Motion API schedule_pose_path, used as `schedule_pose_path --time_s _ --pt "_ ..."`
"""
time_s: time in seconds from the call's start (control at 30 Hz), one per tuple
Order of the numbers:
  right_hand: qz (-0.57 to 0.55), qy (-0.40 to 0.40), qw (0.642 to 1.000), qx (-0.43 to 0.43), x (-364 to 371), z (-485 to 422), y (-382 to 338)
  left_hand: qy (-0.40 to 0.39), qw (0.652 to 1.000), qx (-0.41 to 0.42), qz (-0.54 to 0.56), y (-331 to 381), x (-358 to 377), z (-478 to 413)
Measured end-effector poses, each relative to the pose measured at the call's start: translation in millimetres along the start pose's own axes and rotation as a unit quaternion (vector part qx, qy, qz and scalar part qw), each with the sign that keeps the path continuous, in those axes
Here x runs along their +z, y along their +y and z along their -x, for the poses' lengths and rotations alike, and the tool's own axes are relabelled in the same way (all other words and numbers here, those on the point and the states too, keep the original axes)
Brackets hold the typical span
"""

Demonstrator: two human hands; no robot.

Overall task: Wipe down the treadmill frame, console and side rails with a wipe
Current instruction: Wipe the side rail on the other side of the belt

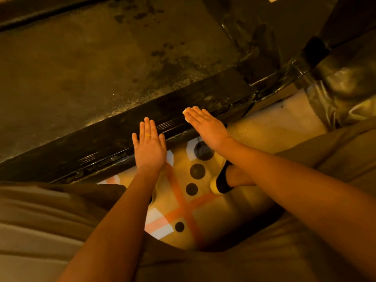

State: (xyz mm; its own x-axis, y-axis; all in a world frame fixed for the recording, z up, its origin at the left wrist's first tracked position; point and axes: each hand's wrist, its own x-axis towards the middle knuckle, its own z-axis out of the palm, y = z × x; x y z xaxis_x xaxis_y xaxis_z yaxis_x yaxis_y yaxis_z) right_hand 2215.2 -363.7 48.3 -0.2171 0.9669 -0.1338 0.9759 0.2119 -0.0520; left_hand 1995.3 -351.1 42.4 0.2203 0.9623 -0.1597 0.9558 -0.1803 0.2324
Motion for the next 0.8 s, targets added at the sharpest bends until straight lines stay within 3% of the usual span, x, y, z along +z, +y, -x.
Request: schedule_pose_path --time_s 0.23,0.5,0.7,0.8 --pt "-0.024 -0.021 0.994 0.108 -8 22 76 0.016 1.000 -0.010 -0.013 3 7 -1" --pt "-0.041 -0.005 0.998 0.041 -2 19 64 0.011 1.000 -0.013 -0.024 2 6 -2" --pt "-0.061 0.014 0.980 0.191 -10 37 117 0.018 1.000 -0.014 -0.016 3 7 -1" --pt "-0.073 0.024 0.981 0.180 -6 32 96 0.024 1.000 -0.013 -0.014 4 9 -1"
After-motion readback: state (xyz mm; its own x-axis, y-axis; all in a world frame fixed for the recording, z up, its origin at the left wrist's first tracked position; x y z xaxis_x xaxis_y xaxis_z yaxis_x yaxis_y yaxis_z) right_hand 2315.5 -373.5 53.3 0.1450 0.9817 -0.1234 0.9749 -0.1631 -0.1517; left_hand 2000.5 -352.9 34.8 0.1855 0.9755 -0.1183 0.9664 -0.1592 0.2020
